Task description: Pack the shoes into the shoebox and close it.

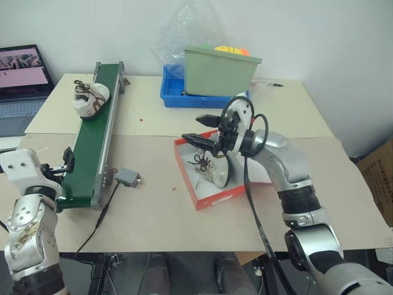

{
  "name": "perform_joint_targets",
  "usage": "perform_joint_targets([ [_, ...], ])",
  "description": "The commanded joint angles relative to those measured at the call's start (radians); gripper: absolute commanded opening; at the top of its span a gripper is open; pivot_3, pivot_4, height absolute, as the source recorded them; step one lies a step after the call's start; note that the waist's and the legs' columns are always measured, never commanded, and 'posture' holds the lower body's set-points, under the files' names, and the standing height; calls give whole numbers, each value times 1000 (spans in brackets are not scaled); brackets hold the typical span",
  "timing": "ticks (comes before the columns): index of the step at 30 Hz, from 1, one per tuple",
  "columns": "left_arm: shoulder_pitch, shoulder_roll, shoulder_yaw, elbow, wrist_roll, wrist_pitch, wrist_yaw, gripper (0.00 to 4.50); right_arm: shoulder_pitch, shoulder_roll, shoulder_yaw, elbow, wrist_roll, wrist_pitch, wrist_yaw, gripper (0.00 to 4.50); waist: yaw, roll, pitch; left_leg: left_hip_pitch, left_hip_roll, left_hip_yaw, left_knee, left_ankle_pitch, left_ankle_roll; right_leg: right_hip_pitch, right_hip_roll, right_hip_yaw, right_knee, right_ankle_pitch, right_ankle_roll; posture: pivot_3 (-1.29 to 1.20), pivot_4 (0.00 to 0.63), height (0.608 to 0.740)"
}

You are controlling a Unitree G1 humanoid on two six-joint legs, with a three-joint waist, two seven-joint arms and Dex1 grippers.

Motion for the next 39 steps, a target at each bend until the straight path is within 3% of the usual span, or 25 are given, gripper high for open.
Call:
perform_joint_targets([
  [1,-41,29,4,87,-1,-70,-38,4470,1,-2,-13,-64,18,5,-2,4500,1,0,0,0,0,0,0,0,0,0,0,0,0,0,0,0,150,740],
  [15,-157,84,-65,393,15,-208,-169,4470,24,-36,-11,-121,17,39,-21,4500,3,0,0,0,0,0,0,0,0,0,0,0,0,0,0,0,150,740],
  [25,-225,116,-86,495,12,-257,-195,4470,33,-53,-11,-137,20,45,-34,4500,2,0,0,0,0,0,0,0,0,0,0,0,1,0,0,0,150,740],
  [28,-233,111,-90,486,3,-265,-204,3767,32,-55,-7,-136,16,42,-36,4500,2,0,0,0,0,0,0,0,0,0,0,0,1,0,0,0,150,740],
  [33,-232,99,-105,452,-5,-254,-206,2070,25,-63,1,-141,9,43,-36,4500,4,0,0,0,0,0,0,0,0,0,0,0,1,0,0,0,150,740],
  [37,-246,87,-147,365,-4,-217,-195,1481,21,-68,-3,-147,15,55,-37,4500,8,0,0,0,0,0,0,0,0,0,0,0,1,0,0,0,150,740],
  [39,-269,69,-193,259,3,-199,-175,1481,15,-52,-41,-144,66,109,-59,4500,13,0,0,0,0,0,0,0,0,0,0,0,1,0,0,0,150,740],
])
